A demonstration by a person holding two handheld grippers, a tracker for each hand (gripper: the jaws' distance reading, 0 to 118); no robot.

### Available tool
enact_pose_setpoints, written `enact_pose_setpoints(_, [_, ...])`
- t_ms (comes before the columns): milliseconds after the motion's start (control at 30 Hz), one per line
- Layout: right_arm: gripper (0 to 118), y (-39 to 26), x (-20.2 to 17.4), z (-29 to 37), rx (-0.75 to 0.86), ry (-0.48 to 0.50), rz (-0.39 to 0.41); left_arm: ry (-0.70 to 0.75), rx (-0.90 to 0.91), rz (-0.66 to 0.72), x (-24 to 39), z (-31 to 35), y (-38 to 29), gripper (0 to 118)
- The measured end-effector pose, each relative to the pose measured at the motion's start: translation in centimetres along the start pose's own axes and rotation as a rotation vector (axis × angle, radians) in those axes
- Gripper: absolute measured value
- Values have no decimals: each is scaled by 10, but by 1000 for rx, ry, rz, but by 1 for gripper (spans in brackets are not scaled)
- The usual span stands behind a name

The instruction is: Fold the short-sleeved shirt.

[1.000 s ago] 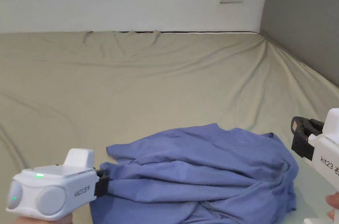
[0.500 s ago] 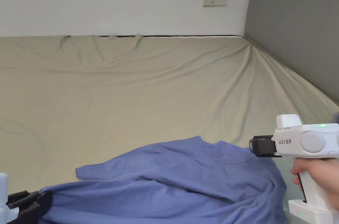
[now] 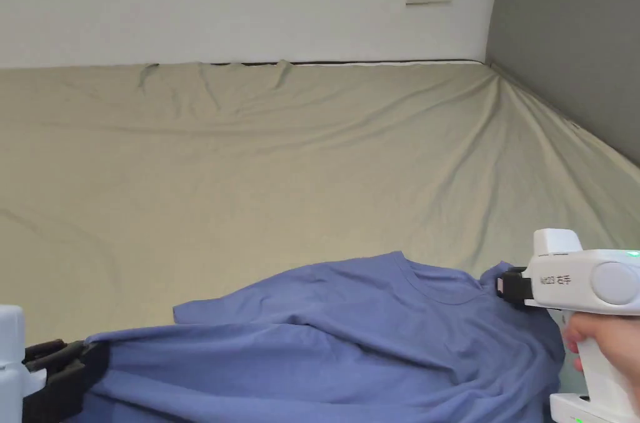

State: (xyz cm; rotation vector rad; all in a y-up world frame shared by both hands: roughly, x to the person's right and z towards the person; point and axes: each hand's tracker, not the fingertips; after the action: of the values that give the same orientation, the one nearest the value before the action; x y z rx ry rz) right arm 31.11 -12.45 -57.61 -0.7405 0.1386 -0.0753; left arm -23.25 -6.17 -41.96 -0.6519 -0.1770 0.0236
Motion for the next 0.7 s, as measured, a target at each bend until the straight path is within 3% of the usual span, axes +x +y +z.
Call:
enact_pose_setpoints(100, [9, 13, 5, 59, 120, 61, -104, 11, 70, 4, -11, 31, 17, 4])
enact_pose_setpoints(300, [9, 50, -3, 173, 318, 75, -71, 92, 231, 13, -48, 92, 68, 4])
enact_pose_setpoints(533, [9, 101, -47, 250, 526, -76, 102, 233, 368, 16, -84, 121, 133, 4])
enact_pose_setpoints(633, [9, 127, -80, 253, 575, -205, 226, 302, 422, -37, -81, 111, 155, 4])
enact_pose_setpoints(667, [9, 137, -91, 254, 648, -260, 319, 336, 427, -34, -79, 104, 164, 4])
enact_pose_setpoints(700, [9, 143, -97, 253, 669, -288, 327, 359, 431, -39, -77, 99, 171, 4])
